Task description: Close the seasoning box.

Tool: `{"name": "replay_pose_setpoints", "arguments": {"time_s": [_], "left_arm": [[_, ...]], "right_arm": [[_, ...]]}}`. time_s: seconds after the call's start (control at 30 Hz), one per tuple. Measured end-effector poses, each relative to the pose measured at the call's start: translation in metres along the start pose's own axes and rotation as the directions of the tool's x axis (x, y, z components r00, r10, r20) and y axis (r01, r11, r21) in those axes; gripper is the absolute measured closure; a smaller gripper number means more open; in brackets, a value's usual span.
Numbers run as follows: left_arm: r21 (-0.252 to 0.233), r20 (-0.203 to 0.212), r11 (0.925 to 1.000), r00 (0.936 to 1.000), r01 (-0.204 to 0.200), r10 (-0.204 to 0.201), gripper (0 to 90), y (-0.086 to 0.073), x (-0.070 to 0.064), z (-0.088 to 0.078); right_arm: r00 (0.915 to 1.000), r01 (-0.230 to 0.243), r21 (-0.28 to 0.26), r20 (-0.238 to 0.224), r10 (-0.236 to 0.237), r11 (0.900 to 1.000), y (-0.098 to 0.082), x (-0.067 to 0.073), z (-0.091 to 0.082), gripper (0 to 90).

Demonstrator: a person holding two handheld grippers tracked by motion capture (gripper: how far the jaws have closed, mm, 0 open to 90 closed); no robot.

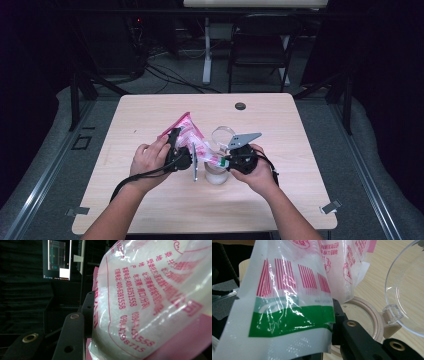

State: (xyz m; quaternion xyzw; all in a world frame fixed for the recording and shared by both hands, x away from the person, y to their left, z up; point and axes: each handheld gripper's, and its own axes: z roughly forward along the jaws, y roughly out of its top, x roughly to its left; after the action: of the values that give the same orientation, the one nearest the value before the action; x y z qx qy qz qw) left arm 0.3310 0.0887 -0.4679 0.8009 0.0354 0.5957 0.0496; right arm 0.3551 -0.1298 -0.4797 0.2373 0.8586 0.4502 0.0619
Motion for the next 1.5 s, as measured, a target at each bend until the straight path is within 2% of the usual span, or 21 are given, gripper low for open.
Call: {"name": "replay_pose_setpoints", "arguments": {"time_s": [0.63,1.33,1.5], "left_arm": [[-0.006,-0.011,0.9997,0.9997,-0.022,0.022,62.2,0.0019,0.0017,-0.0004],[-0.013,-0.016,0.9992,0.9992,-0.037,0.036,62.3,0.0074,0.001,-0.0029],[-0.022,-0.024,0.9991,0.9991,-0.035,0.035,62.3,0.0078,0.0012,-0.0038]], "right_arm": [[0.9998,0.0,0.009,-0.02,0.001,1.0,-0.0009,-0.001,0.001,90.0],[0.9998,-0.019,0.036,0.008,0.019,0.999,-0.0044,-0.0058,0.0033,90.0],[0.9996,-0.025,0.028,0.013,0.025,0.999,-0.0045,-0.0064,0.0027,90.0]]}}
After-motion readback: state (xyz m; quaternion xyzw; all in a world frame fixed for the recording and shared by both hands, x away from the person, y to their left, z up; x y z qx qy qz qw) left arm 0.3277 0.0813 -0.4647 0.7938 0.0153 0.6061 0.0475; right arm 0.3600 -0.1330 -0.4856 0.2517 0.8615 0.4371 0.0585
